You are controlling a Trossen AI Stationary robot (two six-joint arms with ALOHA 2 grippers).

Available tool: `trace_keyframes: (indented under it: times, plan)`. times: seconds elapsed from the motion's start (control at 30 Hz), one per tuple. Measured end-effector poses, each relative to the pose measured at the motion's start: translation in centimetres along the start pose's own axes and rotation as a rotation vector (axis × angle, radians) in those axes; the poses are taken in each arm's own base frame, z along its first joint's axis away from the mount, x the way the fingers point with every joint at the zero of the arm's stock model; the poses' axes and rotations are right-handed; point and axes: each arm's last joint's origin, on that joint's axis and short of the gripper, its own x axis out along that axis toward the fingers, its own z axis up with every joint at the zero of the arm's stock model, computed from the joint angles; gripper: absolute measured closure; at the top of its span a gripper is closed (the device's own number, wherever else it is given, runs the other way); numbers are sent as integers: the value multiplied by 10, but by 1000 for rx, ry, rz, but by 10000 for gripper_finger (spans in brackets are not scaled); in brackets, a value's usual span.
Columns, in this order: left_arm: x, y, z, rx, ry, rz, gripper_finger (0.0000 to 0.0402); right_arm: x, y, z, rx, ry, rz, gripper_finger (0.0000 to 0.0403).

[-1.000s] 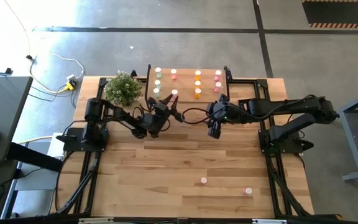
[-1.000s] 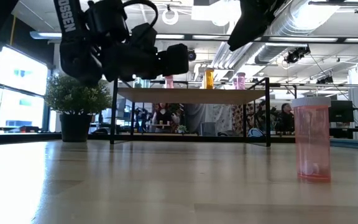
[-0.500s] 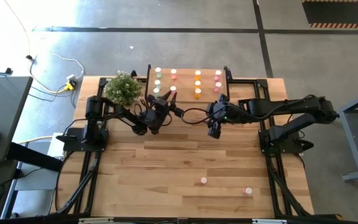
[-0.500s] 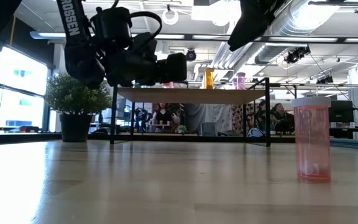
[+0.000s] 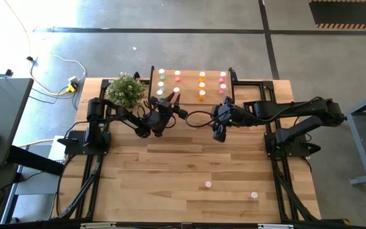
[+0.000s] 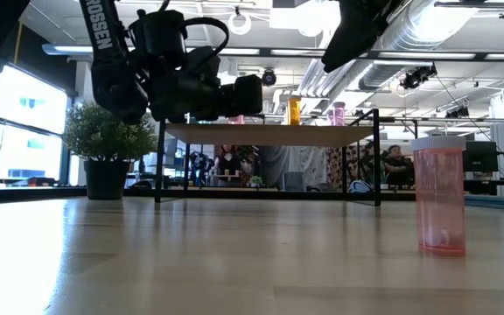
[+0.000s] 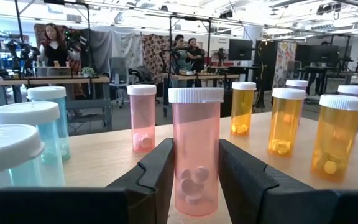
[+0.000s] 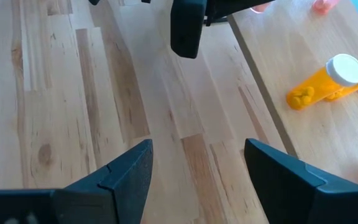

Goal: Pick and place medicine bottles onto shelf by color
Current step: Put the top pink pill bottle on the shelf aligned with the other pink pill bottle

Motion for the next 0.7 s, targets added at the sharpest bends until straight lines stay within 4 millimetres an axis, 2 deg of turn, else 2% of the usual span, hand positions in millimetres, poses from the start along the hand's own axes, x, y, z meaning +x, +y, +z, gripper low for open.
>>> trace_keyframes:
  times: [0.47,0.7]
  plan:
    - [-1,0,0,20,3,1,293,0,0,0,-1,-1,0,158]
    - [-1,0,-2,37,11,0,261,0,1,0,-1,2,22,158]
